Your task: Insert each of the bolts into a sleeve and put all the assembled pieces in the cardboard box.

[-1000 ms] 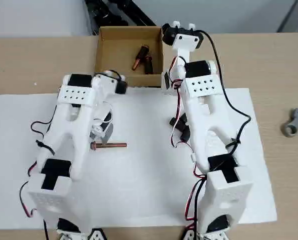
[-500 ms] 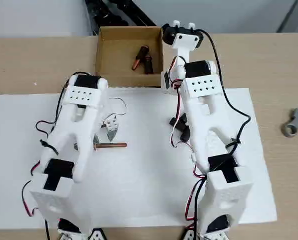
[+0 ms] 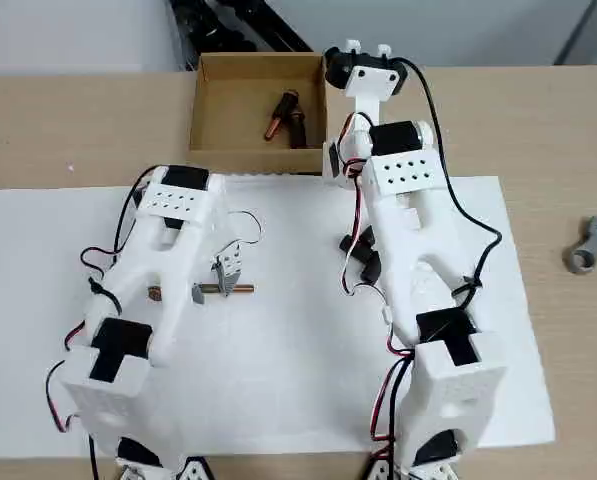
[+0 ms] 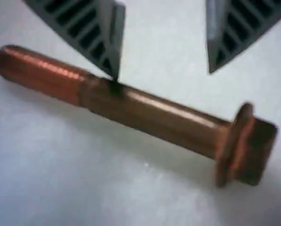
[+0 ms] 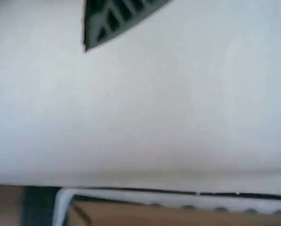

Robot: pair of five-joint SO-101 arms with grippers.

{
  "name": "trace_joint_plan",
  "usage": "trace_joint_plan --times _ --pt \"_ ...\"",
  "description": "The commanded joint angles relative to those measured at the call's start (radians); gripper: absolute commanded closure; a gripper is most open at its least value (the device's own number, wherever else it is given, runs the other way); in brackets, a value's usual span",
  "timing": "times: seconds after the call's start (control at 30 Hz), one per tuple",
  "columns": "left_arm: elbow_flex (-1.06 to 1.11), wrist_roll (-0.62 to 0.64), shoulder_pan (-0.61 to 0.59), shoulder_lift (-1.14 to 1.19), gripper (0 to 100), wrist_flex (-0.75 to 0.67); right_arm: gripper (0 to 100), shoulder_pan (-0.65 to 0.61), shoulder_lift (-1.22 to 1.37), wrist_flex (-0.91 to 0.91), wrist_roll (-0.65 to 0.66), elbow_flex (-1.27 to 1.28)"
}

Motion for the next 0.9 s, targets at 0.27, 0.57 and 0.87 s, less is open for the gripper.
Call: trace_joint_plan --times 0.27,0.57,0.87 --pt "0.019 0.003 -0.043 -0.046 89 -0.121 85.5 0.002 -0.012 -0.016 -0.008 -0.046" --pt "0.033 0.009 -0.097 -0.058 89 -0.135 85.5 0.001 -0.012 -0.016 -0.008 -0.046" --pt "-0.131 0.101 -0.084 -0.058 88 -0.035 85.5 0.001 -0.012 -0.016 -0.008 -0.046"
